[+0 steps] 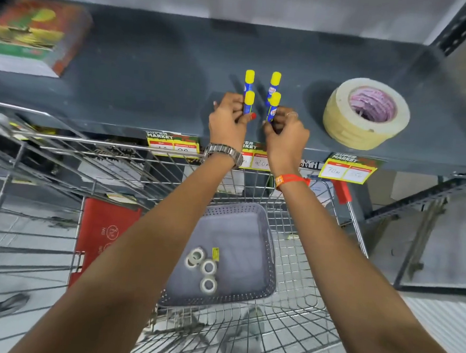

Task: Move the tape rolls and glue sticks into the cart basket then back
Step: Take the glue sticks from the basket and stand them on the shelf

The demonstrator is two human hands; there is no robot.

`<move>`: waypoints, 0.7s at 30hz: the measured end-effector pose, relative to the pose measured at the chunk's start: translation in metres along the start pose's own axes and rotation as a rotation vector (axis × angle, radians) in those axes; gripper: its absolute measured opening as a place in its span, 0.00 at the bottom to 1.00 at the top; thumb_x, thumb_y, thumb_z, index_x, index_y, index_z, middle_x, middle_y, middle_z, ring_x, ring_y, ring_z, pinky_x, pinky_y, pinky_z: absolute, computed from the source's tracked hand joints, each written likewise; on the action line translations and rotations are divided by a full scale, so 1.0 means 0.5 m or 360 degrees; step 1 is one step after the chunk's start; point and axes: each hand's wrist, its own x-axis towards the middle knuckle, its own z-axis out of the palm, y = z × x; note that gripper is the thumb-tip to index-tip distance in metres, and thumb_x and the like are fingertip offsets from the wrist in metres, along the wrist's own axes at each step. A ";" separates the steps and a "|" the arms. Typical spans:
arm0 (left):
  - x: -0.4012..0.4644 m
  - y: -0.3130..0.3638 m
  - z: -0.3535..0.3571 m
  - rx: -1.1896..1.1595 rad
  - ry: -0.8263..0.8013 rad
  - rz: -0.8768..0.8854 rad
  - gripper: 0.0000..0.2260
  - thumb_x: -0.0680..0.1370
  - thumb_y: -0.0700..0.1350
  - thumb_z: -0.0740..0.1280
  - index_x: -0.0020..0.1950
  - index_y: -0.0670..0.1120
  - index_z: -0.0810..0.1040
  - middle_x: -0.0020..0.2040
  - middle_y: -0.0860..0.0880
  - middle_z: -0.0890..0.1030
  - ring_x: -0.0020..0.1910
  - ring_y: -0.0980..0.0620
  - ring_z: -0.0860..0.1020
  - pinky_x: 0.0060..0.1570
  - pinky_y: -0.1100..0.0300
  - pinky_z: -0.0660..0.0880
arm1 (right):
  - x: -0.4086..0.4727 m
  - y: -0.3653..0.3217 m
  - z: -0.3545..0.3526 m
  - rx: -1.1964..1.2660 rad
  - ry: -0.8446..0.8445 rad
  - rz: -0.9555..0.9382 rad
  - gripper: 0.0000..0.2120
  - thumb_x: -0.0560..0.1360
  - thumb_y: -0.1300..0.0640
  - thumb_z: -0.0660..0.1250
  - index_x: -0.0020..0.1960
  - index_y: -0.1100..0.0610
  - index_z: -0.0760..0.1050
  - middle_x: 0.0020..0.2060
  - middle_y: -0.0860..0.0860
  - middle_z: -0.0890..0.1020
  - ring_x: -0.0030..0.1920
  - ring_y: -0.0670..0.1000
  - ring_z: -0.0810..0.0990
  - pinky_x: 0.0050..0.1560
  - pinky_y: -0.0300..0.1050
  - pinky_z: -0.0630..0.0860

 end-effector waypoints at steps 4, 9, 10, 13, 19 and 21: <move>-0.008 0.002 -0.005 -0.0069 -0.0066 -0.0060 0.18 0.68 0.28 0.70 0.56 0.35 0.73 0.46 0.40 0.81 0.44 0.49 0.79 0.54 0.49 0.78 | 0.004 0.004 0.003 -0.0050 0.0006 0.0012 0.11 0.70 0.63 0.69 0.52 0.60 0.76 0.44 0.57 0.85 0.49 0.59 0.81 0.53 0.57 0.78; -0.059 -0.004 -0.042 -0.0026 -0.0081 0.0224 0.30 0.69 0.36 0.71 0.68 0.39 0.62 0.67 0.42 0.71 0.68 0.44 0.69 0.71 0.46 0.63 | -0.028 0.009 -0.013 -0.0212 0.0036 -0.0173 0.27 0.71 0.61 0.68 0.68 0.63 0.66 0.62 0.60 0.76 0.62 0.60 0.72 0.65 0.46 0.66; -0.081 -0.015 -0.054 -0.0015 -0.0067 0.0329 0.29 0.71 0.38 0.69 0.70 0.39 0.61 0.69 0.43 0.68 0.71 0.44 0.65 0.72 0.42 0.61 | -0.053 0.015 -0.018 -0.0175 0.0105 -0.0269 0.27 0.71 0.62 0.67 0.68 0.63 0.65 0.65 0.60 0.73 0.64 0.59 0.70 0.66 0.42 0.62; -0.171 -0.084 -0.090 0.0035 0.0038 0.0371 0.27 0.76 0.38 0.64 0.72 0.43 0.55 0.75 0.40 0.58 0.74 0.48 0.58 0.73 0.62 0.58 | -0.162 0.055 -0.008 -0.0061 0.0243 -0.0406 0.22 0.72 0.65 0.64 0.66 0.61 0.68 0.66 0.61 0.70 0.66 0.56 0.67 0.68 0.42 0.60; -0.317 -0.317 -0.160 0.0386 -0.0033 -0.0387 0.27 0.76 0.31 0.60 0.72 0.39 0.54 0.72 0.40 0.61 0.68 0.48 0.64 0.64 0.74 0.60 | -0.335 0.186 0.064 -0.0292 -0.0304 -0.0098 0.20 0.72 0.68 0.64 0.64 0.60 0.70 0.61 0.60 0.73 0.61 0.57 0.70 0.61 0.42 0.68; -0.336 -0.389 -0.185 0.0655 -0.0111 -0.0706 0.22 0.76 0.33 0.61 0.69 0.39 0.62 0.67 0.40 0.71 0.62 0.45 0.73 0.60 0.55 0.69 | -0.366 0.234 0.088 -0.0450 -0.0706 -0.0007 0.20 0.72 0.68 0.63 0.63 0.59 0.70 0.58 0.59 0.75 0.59 0.59 0.71 0.59 0.45 0.69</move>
